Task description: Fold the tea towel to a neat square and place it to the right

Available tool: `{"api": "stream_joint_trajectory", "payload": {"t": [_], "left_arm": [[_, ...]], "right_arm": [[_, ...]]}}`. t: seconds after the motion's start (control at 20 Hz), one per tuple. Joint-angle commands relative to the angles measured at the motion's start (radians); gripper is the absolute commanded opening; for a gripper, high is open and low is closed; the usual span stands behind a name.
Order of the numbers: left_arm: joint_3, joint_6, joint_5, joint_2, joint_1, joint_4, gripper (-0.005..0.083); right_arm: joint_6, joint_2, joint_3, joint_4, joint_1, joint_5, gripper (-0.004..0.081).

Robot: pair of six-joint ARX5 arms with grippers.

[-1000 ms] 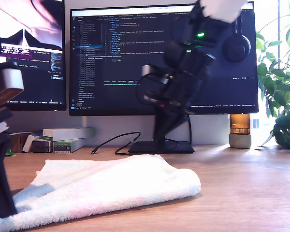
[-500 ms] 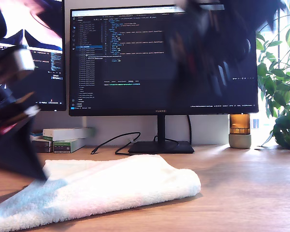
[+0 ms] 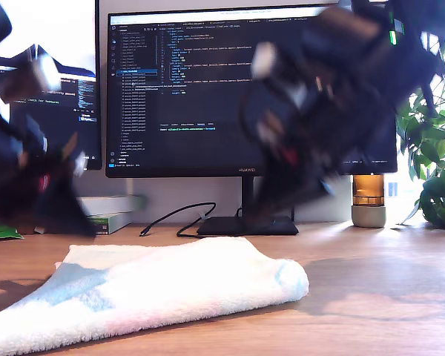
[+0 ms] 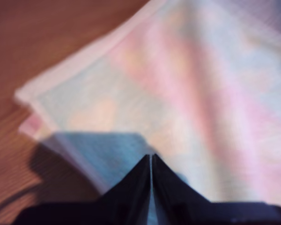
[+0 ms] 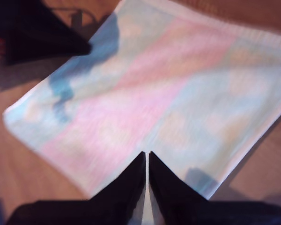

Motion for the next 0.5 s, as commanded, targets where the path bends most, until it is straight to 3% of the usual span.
{"api": "stream_joint_trajectory", "payload": {"t": [0.0,0.45], "left_arm": [[-0.019,0.011,0.034,0.025,0.011,0.068,-0.0021],[-0.019,0.037,0.068,0.196,0.033,0.204,-0.0021]], "right_arm": [[0.005,0.005,-0.008,-0.027,0.005,-0.026,-0.0012],[0.029,0.082,-0.009,-0.086,0.01,-0.014,-0.0012]]}}
